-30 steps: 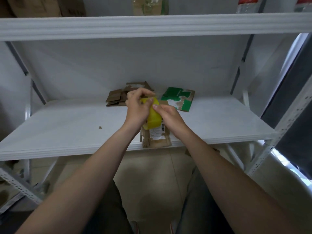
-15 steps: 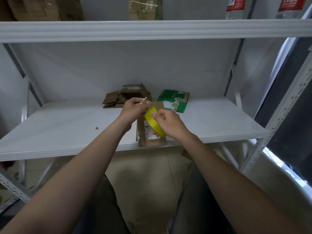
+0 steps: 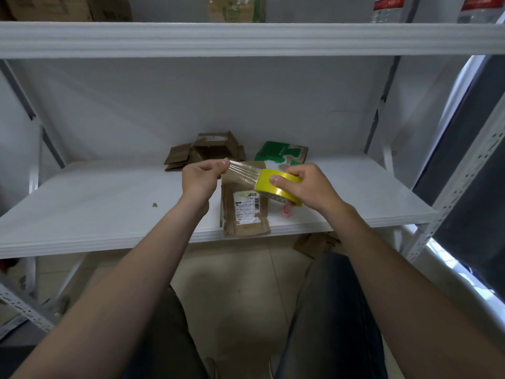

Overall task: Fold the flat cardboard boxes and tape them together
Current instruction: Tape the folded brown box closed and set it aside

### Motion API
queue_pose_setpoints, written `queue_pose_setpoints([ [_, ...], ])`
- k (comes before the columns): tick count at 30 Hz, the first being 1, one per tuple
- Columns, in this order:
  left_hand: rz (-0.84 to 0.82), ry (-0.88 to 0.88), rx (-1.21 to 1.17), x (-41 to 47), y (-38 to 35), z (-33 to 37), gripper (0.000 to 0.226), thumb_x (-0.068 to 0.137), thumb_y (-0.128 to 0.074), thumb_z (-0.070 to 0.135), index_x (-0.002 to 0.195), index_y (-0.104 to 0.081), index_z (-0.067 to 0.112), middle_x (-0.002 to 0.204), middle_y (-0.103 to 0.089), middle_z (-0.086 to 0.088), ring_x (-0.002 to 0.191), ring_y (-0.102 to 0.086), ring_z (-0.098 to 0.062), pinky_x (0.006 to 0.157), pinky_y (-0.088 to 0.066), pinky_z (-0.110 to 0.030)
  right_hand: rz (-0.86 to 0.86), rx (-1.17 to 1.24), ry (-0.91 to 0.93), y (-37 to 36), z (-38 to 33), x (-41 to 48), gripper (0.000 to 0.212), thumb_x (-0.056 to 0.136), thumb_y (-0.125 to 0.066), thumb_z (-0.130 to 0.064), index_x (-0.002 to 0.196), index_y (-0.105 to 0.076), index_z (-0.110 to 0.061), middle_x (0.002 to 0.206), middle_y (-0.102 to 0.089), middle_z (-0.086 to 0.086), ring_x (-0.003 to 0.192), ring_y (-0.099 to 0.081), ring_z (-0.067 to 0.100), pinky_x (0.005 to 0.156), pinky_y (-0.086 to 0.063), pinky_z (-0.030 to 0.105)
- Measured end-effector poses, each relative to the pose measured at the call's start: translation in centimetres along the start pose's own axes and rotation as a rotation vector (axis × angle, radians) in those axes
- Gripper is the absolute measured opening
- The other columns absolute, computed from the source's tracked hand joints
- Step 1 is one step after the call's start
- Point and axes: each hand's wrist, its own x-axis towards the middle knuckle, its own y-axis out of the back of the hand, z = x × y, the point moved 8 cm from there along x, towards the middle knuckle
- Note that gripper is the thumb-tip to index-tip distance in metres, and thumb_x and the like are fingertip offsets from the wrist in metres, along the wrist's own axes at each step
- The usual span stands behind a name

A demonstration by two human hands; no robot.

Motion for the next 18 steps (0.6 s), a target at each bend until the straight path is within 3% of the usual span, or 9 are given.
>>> queue_pose_setpoints([
  [3, 0.085, 0.031, -0.068, -0.1, -0.1, -1.5, 0.018, 0.089, -0.077, 0.023, 0.1, -0.078, 0.009, 0.083, -0.071, 0.009, 0.072, -0.06, 0.002, 0.08, -0.05, -0.021, 0.02, -0.129, 0.017, 0.0, 1.1, 0.9, 0.038, 0.088, -0.07, -0.054, 0.087, -0.072, -0.016, 0.081, -0.058, -0.001, 0.099, -0.056, 0.022, 0.072, -0.053, 0.037],
  [5, 0.135, 0.051, -0.106, 0.1, 0.0, -2.4, 0.018, 0.089, -0.077, 0.022, 0.099, -0.078, 0.008, 0.086, -0.073, 0.01, 0.077, -0.061, 0.002, 0.09, -0.052, -0.026, 0.053, -0.281, 0.023, 0.5, 1.7, 1.7, 0.041, 0.088, -0.067, -0.059, 0.083, -0.071, -0.018, 0.077, -0.054, -0.005, 0.105, -0.039, 0.023, 0.082, -0.043, 0.036],
  [8, 0.241, 0.083, -0.162, 0.9, 1.9, -4.1, 0.016, 0.09, -0.075, 0.021, 0.099, -0.078, 0.008, 0.089, -0.073, 0.013, 0.091, -0.067, -0.004, 0.101, -0.053, -0.035, 0.13, -0.541, 0.07, 1.9, 2.8, 2.8, 0.045, 0.095, -0.053, -0.062, 0.074, -0.068, -0.025, 0.071, -0.056, -0.013, 0.093, -0.044, 0.022, 0.083, -0.032, 0.038],
  [11, 0.315, 0.121, -0.183, 1.2, 3.7, -6.5, 0.017, 0.091, -0.074, 0.024, 0.1, -0.078, 0.01, 0.09, -0.073, 0.012, 0.109, -0.067, -0.02, 0.105, -0.051, -0.048, 0.28, -0.701, 0.124, 3.5, 3.4, 3.7, 0.058, 0.099, -0.049, -0.055, 0.055, -0.056, -0.017, 0.055, -0.057, -0.006, 0.068, -0.05, 0.021, 0.076, -0.016, 0.034],
  [15, 0.307, 0.136, -0.195, 1.7, 3.3, -8.8, 0.015, 0.091, -0.074, 0.026, 0.1, -0.078, 0.015, 0.089, -0.074, 0.017, 0.095, -0.067, 0.0, 0.102, -0.053, -0.046, 0.3, -0.872, 0.175, 3.0, 3.2, 5.1, 0.058, 0.099, -0.049, -0.049, 0.05, -0.044, -0.019, 0.046, -0.044, -0.006, 0.053, -0.036, 0.014, 0.073, -0.011, 0.033],
  [18, 0.319, 0.123, -0.184, 2.5, 2.9, -9.6, 0.013, 0.092, -0.073, 0.025, 0.1, -0.078, 0.016, 0.09, -0.074, 0.017, 0.095, -0.067, 0.001, 0.101, -0.054, -0.046, 0.264, -0.922, 0.152, 2.4, 4.5, 6.5, 0.058, 0.1, -0.047, -0.049, 0.051, -0.046, -0.019, 0.048, -0.048, -0.005, 0.053, -0.04, 0.016, 0.075, -0.014, 0.034],
])
